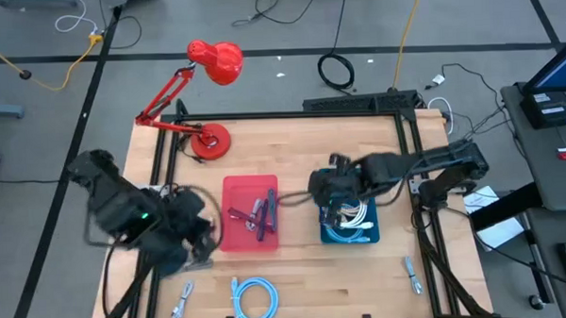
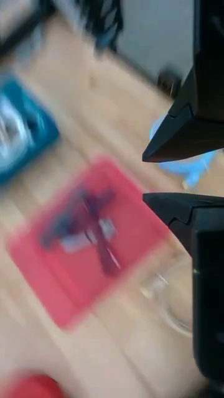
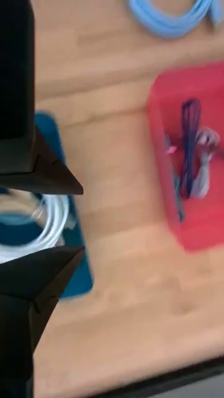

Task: Pick & Place USB Port
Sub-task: Put the left white charger cable into the red bin

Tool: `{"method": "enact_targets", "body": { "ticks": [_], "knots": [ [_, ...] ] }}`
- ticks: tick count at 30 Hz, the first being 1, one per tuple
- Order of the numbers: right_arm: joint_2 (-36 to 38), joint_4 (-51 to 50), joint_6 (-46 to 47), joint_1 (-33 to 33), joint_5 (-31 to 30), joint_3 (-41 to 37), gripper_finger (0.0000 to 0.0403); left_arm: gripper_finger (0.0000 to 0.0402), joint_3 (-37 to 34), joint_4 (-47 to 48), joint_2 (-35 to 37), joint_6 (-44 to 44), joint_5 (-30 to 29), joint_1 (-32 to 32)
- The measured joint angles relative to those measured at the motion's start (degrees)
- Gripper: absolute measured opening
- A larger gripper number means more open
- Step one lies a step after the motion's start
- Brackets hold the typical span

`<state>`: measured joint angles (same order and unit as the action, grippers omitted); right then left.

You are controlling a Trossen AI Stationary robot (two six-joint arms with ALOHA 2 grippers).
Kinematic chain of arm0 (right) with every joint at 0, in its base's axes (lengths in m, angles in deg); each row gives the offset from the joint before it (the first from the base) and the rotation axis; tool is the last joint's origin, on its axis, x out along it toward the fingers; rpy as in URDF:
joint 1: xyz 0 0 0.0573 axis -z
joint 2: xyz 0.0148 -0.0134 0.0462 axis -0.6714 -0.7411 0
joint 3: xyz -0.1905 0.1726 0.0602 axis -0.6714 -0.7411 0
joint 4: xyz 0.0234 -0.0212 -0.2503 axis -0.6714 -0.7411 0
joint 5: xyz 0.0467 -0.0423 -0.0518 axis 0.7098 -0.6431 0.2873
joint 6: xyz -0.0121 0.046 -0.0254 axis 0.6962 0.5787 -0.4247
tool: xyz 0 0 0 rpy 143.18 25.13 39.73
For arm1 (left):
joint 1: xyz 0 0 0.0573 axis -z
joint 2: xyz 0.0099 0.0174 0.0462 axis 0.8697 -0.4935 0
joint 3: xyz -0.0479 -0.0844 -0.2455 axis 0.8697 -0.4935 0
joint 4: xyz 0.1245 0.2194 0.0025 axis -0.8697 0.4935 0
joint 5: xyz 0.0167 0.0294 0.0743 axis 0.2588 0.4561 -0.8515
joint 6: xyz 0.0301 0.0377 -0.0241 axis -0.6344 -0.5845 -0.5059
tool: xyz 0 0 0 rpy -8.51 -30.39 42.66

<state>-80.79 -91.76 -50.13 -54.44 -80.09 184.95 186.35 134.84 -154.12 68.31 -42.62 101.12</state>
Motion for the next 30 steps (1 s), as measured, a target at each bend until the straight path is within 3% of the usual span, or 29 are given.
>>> {"method": "enact_targets", "body": {
  "ticks": [5, 12, 16, 19, 23, 30],
  "knots": [
    [-0.2, 6.0, 3.6, -3.5, -2.8, 0.0, 0.0134, 0.0090, -21.4, 0.3, 10.6, 10.6, 9.4, -5.1],
    [5.8, 15.1, 7.9, -6.6, -10.4, 0.1, 0.0133, 0.0090, -49.5, -1.3, 24.0, 20.4, 17.2, -5.6],
    [9.0, 20.0, 7.3, -8.3, -16.0, 0.1, 0.0133, 0.0091, -60.3, -14.9, 28.3, 6.0, 17.3, -4.9],
    [10.9, 23.1, 5.6, -8.9, -18.3, 0.1, 0.0133, 0.0102, -63.0, -22.7, 28.4, -9.6, 17.3, -4.4],
    [11.6, 25.3, 4.9, -8.9, -18.4, 0.1, 0.0132, 0.0148, -63.3, -21.7, 26.1, -23.8, 20.4, -5.9],
    [10.4, 25.3, 5.1, -8.9, -18.2, 0.1, 0.0132, 0.0253, -63.3, -19.9, 20.6, -33.1, 22.2, -11.5]
  ]
}}
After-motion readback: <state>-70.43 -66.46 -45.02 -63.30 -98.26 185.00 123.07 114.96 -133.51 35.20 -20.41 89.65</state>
